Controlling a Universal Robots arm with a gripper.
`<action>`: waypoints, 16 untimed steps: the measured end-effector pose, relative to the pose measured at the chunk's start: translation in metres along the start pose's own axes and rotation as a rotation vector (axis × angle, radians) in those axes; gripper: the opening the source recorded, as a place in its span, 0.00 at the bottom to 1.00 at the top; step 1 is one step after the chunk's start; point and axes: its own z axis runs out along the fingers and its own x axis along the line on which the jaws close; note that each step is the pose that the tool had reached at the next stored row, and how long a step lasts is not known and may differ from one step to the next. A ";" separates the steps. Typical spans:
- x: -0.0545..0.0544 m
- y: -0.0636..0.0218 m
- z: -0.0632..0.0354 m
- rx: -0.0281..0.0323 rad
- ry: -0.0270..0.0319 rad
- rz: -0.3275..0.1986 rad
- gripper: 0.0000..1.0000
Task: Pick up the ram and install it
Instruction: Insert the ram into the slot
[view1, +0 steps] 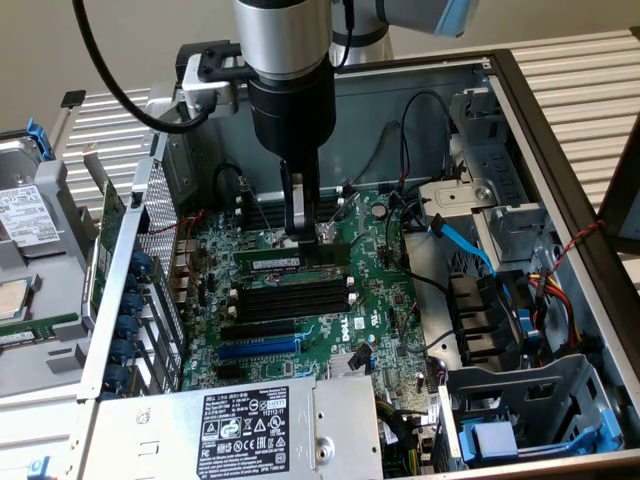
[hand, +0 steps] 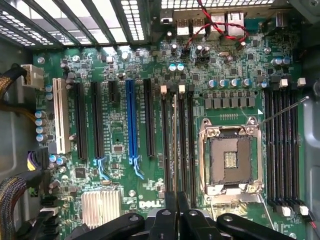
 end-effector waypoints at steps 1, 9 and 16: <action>0.000 0.0000 0.0009 -0.0001 -0.0001 -0.004 0.12; 0.000 0.0003 0.0059 -0.0013 -0.0006 -0.020 0.12; 0.000 0.0021 0.0087 -0.0017 -0.0010 -0.040 0.12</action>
